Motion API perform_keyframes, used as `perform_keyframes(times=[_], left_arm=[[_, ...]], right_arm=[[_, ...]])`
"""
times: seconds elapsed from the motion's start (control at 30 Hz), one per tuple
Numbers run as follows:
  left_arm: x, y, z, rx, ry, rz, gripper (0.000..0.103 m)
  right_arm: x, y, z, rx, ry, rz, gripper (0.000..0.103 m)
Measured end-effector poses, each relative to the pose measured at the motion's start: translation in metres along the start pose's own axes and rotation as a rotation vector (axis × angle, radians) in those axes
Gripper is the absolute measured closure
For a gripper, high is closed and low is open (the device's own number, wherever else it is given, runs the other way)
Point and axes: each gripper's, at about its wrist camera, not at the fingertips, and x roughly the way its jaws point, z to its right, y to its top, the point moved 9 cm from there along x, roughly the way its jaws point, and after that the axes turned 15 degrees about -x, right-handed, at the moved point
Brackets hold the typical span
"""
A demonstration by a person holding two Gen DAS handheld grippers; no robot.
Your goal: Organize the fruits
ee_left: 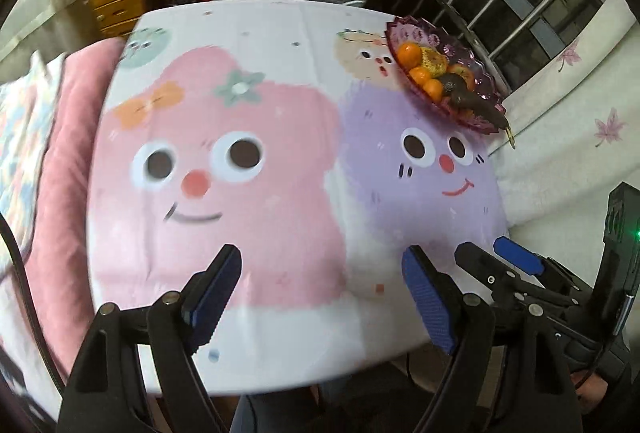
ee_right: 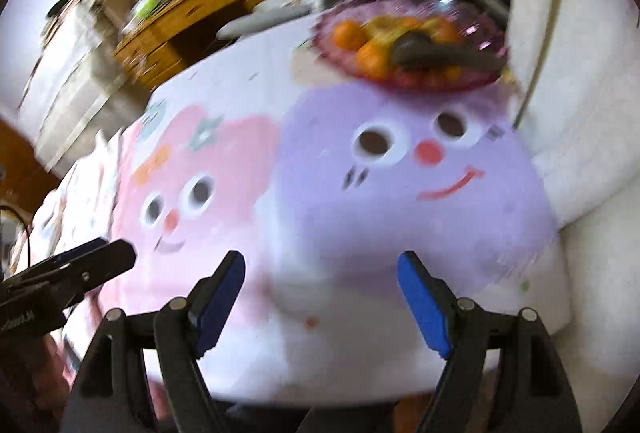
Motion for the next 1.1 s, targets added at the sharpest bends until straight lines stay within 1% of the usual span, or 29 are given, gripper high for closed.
perform_keyframes(times=[0.1, 0.17, 0.2, 0.3, 0.37, 0.4, 0.47, 0.5, 0.57, 0.67, 0.73, 0.87, 1.1], left_arm=[[-0.029, -0.009, -0.006, -0.035, 0.001, 0.047, 0.021], [-0.052, -0.015, -0.005, -0.058, 0.017, 0.087, 0.021], [-0.064, -0.017, -0.002, -0.067, 0.013, 0.106, 0.021], [-0.089, -0.022, 0.008, -0.065, 0.014, 0.146, 0.016], [-0.107, -0.022, 0.016, -0.065, 0.026, 0.197, 0.015], [-0.115, -0.022, 0.018, -0.070, 0.034, 0.220, 0.013], [-0.129, -0.022, 0.025, -0.062, 0.038, 0.261, 0.003], [-0.134, -0.022, 0.027, -0.054, 0.040, 0.274, 0.002], [-0.141, -0.026, 0.032, -0.041, 0.056, 0.295, 0.001], [-0.141, -0.034, 0.037, -0.021, 0.075, 0.289, 0.001], [-0.142, -0.037, 0.038, -0.022, 0.096, 0.293, 0.001], [-0.142, -0.041, 0.037, -0.035, 0.129, 0.316, 0.001], [-0.141, -0.044, 0.038, -0.029, 0.167, 0.333, 0.001]], right_arm=[[-0.022, -0.002, -0.016, -0.065, 0.041, 0.013, 0.024], [-0.041, -0.001, -0.018, -0.116, 0.029, -0.007, 0.023], [-0.049, 0.000, -0.018, -0.121, 0.030, -0.012, 0.022], [-0.084, 0.003, -0.020, -0.127, 0.079, -0.001, 0.017], [-0.103, 0.005, -0.024, -0.156, 0.083, 0.002, 0.014], [-0.113, 0.004, -0.028, -0.176, 0.089, -0.002, 0.013], [-0.126, 0.002, -0.032, -0.194, 0.103, -0.006, 0.009], [-0.130, 0.001, -0.034, -0.200, 0.105, -0.004, 0.007], [-0.139, -0.002, -0.036, -0.220, 0.090, 0.015, 0.006], [-0.145, -0.007, -0.038, -0.253, 0.041, 0.052, 0.003], [-0.146, -0.009, -0.039, -0.259, 0.040, 0.061, 0.001], [-0.148, -0.008, -0.034, -0.232, 0.040, 0.096, 0.001], [-0.149, -0.003, -0.029, -0.217, 0.019, 0.134, 0.001]])
